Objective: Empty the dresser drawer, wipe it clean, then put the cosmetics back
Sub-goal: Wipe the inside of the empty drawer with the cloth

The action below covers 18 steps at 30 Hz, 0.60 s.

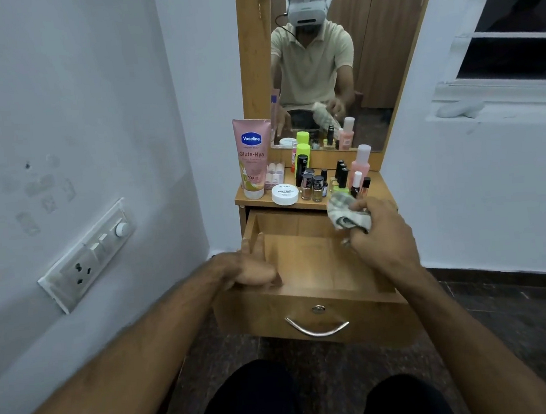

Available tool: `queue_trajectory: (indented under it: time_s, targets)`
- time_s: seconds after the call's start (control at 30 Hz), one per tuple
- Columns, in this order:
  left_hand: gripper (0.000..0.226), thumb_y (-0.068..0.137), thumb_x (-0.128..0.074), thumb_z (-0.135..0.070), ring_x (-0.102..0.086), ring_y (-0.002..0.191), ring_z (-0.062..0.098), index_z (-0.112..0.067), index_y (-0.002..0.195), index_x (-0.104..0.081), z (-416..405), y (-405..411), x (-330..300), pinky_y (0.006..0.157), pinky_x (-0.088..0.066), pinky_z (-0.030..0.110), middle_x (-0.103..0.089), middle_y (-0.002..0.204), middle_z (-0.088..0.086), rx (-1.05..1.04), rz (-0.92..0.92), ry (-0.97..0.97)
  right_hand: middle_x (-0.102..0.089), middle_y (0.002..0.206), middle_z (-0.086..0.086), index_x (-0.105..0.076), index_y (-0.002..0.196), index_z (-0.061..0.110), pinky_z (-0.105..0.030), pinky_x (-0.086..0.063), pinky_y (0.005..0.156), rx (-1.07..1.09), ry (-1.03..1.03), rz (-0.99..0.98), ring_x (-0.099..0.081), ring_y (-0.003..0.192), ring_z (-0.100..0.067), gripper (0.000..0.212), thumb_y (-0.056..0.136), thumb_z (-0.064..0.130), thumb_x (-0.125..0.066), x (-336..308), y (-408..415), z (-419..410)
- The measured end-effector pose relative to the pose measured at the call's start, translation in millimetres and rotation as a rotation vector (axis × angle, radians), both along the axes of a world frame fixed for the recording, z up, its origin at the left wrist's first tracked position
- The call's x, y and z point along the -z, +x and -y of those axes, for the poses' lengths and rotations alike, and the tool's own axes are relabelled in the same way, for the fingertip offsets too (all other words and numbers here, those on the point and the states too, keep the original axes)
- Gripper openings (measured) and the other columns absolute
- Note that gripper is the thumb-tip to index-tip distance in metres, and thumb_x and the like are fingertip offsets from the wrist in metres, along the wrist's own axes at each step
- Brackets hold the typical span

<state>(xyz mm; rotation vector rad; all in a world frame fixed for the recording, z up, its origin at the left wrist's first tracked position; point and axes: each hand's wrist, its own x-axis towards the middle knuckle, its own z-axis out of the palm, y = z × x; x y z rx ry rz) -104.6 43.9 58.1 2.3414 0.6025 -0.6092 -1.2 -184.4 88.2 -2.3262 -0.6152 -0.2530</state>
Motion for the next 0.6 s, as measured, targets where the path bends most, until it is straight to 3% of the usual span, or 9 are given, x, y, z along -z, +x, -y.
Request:
queue_trajectory:
  time_s: [0.07,0.17,0.33,0.47,0.6]
  targets:
    - [0.113,0.090,-0.068,-0.040,-0.001,0.155,0.034,-0.031,0.156,0.024,-7,2,-1,0.122,-0.018,0.052,0.019,0.167,0.003,-0.058,0.047,-0.026,-0.058,0.120,0.005,-0.060,0.114,0.030,-0.037,-0.051,0.074,0.020,-0.209,-0.026,-0.056,0.093,-0.017,0.034,0.084,0.031,-0.075,13,20,-8]
    - [0.097,0.093,-0.062,-0.040,-0.019,0.151,0.037,-0.026,0.159,0.007,-15,15,6,0.119,-0.029,0.054,-0.011,0.167,0.012,-0.223,0.245,0.130,-0.057,0.122,-0.001,-0.058,0.121,0.025,-0.039,-0.052,0.080,0.027,-0.487,-0.029,-0.056,0.104,-0.023,0.043,0.084,0.041,-0.072,37,37,-19]
    - [0.066,0.101,-0.049,-0.039,-0.036,0.143,0.036,-0.015,0.156,-0.022,-24,37,29,0.114,-0.037,0.052,-0.035,0.158,0.014,-0.365,0.360,0.274,-0.057,0.132,-0.007,-0.051,0.132,0.019,-0.040,-0.052,0.084,0.046,-0.696,0.144,-0.056,0.115,-0.027,0.042,0.094,0.028,-0.064,47,60,-43]
    - [0.053,0.104,-0.041,-0.040,-0.045,0.136,0.034,-0.014,0.150,-0.039,-29,53,45,0.110,-0.041,0.050,-0.047,0.150,0.012,-0.450,0.400,0.273,-0.059,0.123,-0.010,-0.063,0.125,0.013,-0.036,-0.055,0.079,0.026,-1.051,0.210,-0.062,0.106,-0.026,0.030,0.099,0.026,-0.058,68,77,-52]
    - [0.045,0.106,-0.030,-0.039,-0.045,0.131,0.030,-0.017,0.143,-0.045,-24,51,68,0.110,-0.038,0.051,-0.050,0.142,0.009,-0.361,0.394,0.448,-0.070,0.108,-0.007,-0.067,0.117,0.013,-0.032,-0.055,0.075,-0.053,-1.275,0.223,-0.068,0.093,-0.022,0.023,0.104,0.021,-0.051,91,90,-58]
